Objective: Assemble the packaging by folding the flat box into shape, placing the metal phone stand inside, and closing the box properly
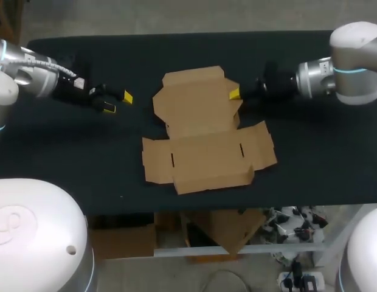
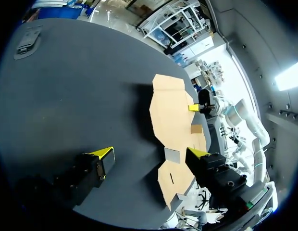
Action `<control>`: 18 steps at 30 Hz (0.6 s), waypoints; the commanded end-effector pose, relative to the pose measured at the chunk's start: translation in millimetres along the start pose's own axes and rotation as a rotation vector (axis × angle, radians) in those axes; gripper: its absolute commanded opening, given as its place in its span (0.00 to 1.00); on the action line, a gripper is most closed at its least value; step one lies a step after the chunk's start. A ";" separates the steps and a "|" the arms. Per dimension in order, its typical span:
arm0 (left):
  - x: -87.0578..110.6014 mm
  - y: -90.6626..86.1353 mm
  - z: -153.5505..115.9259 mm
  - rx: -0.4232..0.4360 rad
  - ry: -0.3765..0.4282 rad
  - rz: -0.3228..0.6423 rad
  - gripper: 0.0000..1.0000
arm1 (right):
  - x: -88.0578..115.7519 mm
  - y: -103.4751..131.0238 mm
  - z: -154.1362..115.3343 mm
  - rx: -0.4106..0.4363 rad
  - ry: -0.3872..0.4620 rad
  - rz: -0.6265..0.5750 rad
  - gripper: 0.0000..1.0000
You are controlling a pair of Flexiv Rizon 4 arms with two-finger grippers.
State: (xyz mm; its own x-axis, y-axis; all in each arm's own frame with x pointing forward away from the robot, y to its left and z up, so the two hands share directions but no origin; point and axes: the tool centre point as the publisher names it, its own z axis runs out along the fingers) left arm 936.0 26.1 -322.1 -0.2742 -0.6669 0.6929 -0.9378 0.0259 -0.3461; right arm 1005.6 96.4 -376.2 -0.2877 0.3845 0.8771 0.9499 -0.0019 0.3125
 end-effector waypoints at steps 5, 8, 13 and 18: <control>-7.3 -1.7 -0.9 0.006 0.052 0.019 1.00 | 19.6 -8.3 -12.4 -0.031 -0.031 -0.034 0.00; -10.5 -1.4 -2.8 0.029 0.081 0.031 1.00 | 22.3 -11.7 -15.4 -0.051 -0.022 -0.056 0.00; -11.8 -1.1 -3.4 0.039 0.089 0.032 1.00 | 25.0 -14.4 -17.2 -0.059 -0.021 -0.088 0.00; -11.8 -1.1 -3.4 0.039 0.089 0.032 1.00 | 25.0 -14.4 -17.2 -0.059 -0.021 -0.088 0.00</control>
State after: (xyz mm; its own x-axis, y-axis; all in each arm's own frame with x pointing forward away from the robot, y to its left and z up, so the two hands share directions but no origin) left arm 939.8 36.0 -328.4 -0.3240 -0.5976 0.7334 -0.9193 0.0157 -0.3934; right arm 984.1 90.2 -352.6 -0.3654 0.4047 0.8383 0.9132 -0.0188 0.4071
